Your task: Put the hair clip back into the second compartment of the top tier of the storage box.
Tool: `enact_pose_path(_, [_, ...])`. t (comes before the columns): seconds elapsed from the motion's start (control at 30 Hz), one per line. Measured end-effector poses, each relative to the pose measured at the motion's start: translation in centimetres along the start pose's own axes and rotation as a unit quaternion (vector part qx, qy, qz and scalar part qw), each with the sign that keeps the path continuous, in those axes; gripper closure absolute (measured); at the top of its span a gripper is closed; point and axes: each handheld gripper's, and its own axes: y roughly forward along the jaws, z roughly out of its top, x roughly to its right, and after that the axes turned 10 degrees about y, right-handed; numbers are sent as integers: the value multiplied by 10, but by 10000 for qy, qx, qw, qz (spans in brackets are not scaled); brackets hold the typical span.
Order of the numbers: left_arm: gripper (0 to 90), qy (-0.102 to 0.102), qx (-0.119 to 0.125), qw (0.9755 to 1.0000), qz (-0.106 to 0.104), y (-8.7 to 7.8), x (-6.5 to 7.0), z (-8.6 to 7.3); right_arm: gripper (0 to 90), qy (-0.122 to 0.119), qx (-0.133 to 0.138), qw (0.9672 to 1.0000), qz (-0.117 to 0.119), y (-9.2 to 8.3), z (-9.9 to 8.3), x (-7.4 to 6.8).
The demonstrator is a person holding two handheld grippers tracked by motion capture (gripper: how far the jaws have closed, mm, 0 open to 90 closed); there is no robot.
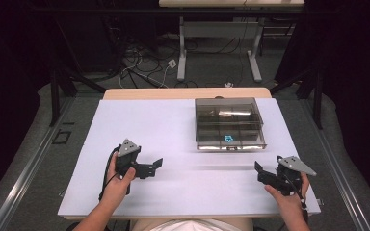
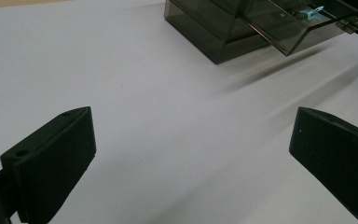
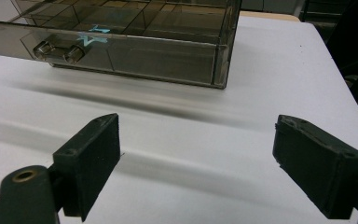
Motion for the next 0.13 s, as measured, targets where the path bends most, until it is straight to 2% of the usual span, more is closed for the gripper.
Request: enact_pose_path(0.13, [3, -46, 18, 10000, -23, 0, -1, 0, 146, 0, -13, 10000, -2, 0, 0, 0])
